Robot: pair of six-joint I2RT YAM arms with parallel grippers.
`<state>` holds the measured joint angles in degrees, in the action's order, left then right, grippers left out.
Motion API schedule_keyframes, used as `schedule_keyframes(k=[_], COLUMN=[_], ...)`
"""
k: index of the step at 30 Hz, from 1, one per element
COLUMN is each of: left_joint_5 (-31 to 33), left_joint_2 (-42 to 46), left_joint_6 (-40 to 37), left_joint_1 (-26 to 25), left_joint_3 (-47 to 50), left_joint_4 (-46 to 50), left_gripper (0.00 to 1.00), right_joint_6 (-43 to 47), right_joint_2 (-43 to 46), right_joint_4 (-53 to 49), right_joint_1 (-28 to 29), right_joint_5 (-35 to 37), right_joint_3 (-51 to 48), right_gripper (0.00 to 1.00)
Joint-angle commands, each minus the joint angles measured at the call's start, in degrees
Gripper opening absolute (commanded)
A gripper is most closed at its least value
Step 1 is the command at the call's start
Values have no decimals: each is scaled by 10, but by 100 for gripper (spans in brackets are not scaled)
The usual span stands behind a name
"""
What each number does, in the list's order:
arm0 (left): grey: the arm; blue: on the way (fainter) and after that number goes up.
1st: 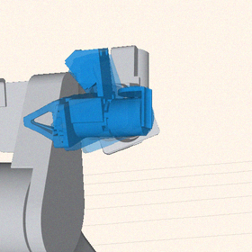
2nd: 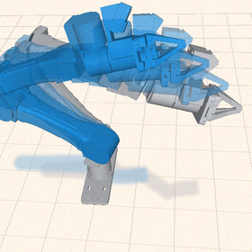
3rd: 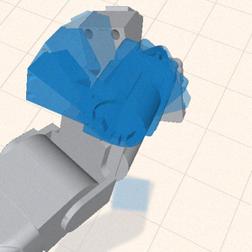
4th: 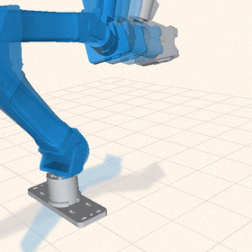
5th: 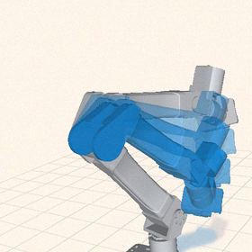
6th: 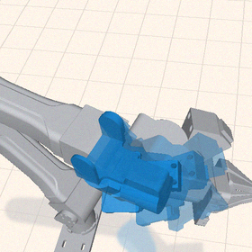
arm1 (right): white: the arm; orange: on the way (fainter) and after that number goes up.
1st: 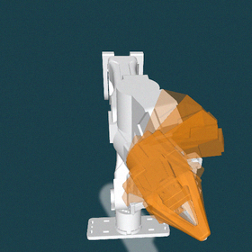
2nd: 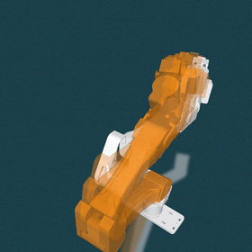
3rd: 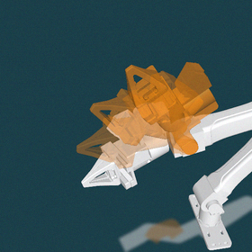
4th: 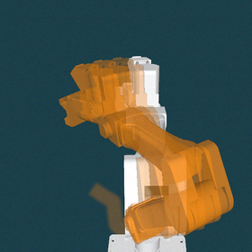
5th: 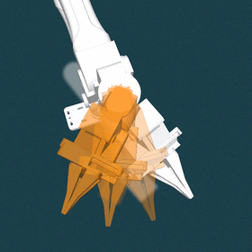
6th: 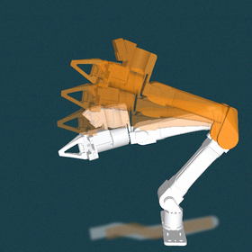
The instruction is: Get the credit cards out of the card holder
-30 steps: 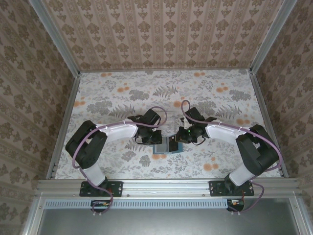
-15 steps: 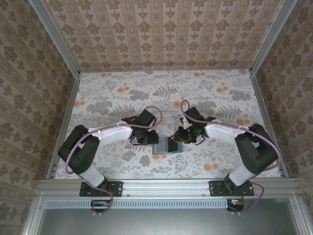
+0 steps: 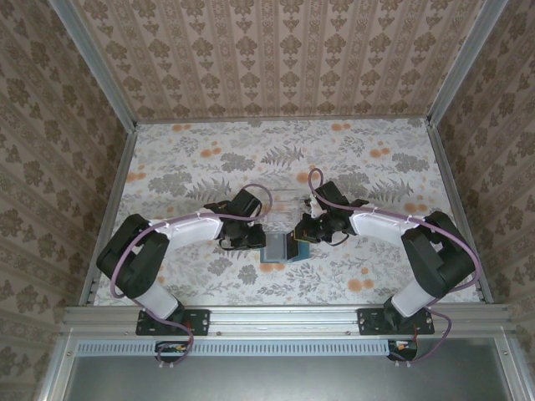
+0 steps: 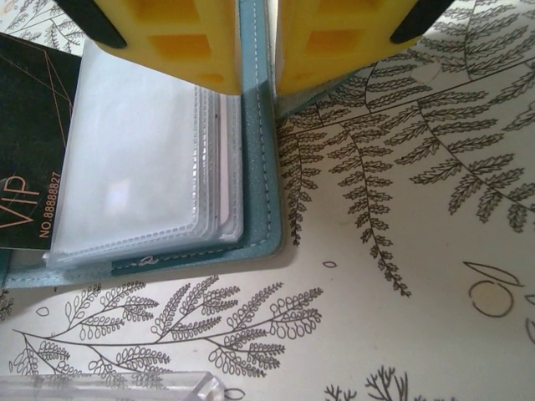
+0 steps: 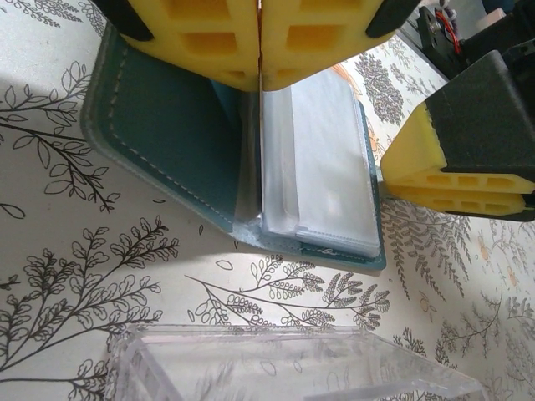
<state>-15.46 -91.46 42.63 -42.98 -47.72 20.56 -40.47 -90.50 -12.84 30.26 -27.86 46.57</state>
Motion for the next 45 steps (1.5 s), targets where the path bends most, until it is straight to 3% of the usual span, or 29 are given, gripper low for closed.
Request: schedule_keyframes(k=[1, 10, 16, 26, 30, 36, 45], left_joint_5=[-10, -11, -8, 0, 0, -4, -8], left_joint_2=[-8, 0, 10, 48, 56, 62, 57], left_joint_6=[6, 12, 16, 50, 67, 84, 89], left_joint_1=[1, 1, 1, 7, 7, 8, 8], left_joint_3=[12, 30, 33, 68, 84, 95, 100], left_joint_4=[-3, -13, -12, -51, -79, -109, -123], left_gripper=[17, 14, 14, 15, 15, 15, 14], right_joint_6=[6, 86, 236, 687, 806, 879, 919], right_joint_2=[2, 63, 74, 6, -23, -110, -209], right_joint_4=[-19, -106, -174, -303, -332, -395, -439], right_joint_1=[3, 3, 3, 21, 38, 45, 49], right_joint_5=[9, 79, 151, 144, 168, 194, 199], right_joint_3=[16, 63, 132, 273, 310, 408, 517], right_gripper=[7, 4, 0, 0, 0, 0, 0])
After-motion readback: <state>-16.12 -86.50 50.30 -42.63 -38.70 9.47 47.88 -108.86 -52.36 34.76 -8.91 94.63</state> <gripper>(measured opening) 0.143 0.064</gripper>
